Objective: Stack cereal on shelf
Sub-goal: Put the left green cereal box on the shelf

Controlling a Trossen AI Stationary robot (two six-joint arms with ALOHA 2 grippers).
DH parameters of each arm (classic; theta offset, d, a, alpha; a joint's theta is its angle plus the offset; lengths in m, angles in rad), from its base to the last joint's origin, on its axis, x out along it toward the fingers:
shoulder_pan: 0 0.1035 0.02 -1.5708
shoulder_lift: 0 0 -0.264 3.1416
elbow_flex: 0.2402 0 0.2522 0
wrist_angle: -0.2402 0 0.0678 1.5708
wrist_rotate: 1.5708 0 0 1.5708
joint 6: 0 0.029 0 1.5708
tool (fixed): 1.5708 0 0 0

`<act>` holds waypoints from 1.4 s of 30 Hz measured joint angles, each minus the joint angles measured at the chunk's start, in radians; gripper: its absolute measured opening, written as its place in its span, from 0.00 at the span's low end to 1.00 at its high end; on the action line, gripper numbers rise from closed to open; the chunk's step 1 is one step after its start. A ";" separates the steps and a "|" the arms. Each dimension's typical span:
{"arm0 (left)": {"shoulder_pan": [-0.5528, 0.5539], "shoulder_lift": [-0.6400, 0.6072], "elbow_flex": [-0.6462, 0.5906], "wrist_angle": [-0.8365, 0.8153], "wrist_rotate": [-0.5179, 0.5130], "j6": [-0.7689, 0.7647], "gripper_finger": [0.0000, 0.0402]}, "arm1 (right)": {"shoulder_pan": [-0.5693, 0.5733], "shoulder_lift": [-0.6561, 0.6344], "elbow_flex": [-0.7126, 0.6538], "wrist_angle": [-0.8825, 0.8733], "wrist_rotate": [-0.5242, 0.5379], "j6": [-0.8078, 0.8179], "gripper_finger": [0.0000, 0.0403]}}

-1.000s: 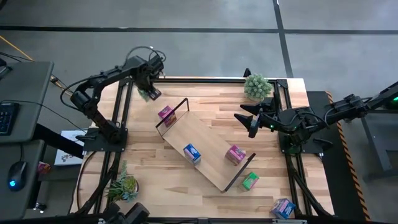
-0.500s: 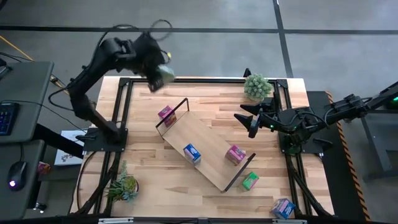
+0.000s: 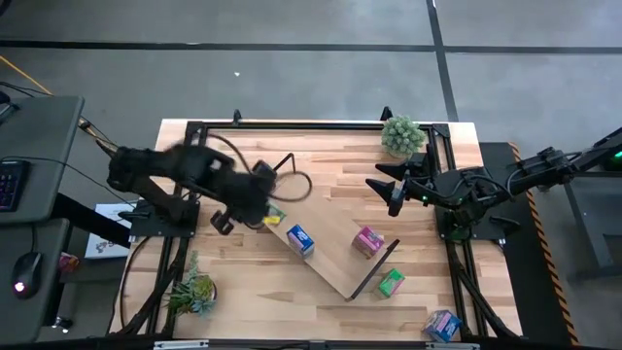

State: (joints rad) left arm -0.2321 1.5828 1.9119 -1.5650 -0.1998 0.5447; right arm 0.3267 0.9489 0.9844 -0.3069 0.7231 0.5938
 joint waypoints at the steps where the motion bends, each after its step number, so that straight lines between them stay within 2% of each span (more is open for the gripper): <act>1: 0.000 0.001 -0.044 0.007 -0.003 -0.002 0.38 | 0.000 0.000 0.000 -0.002 0.000 0.000 0.72; 6: 0.001 0.001 -0.235 0.138 -0.032 0.061 0.38 | 0.000 0.000 0.000 -0.005 0.000 -0.016 0.72; 11: 0.001 0.001 -0.326 0.231 -0.015 0.143 0.38 | 0.000 0.000 0.000 -0.005 0.000 -0.015 0.72; 24: 0.044 0.009 -0.447 0.359 0.008 0.170 0.38 | 0.000 0.000 0.000 -0.004 -0.001 0.000 0.72; 34: 0.073 0.008 -0.499 0.369 0.058 0.167 0.38 | 0.000 0.000 0.000 -0.004 0.006 -0.008 0.72; 42: 0.083 0.009 -0.557 0.424 0.059 0.167 0.38 | 0.000 0.000 0.000 -0.004 0.006 -0.017 0.72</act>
State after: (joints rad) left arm -0.1493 1.5913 1.3547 -1.1405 -0.1406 0.7113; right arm 0.3269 0.9489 0.9844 -0.3111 0.7292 0.5770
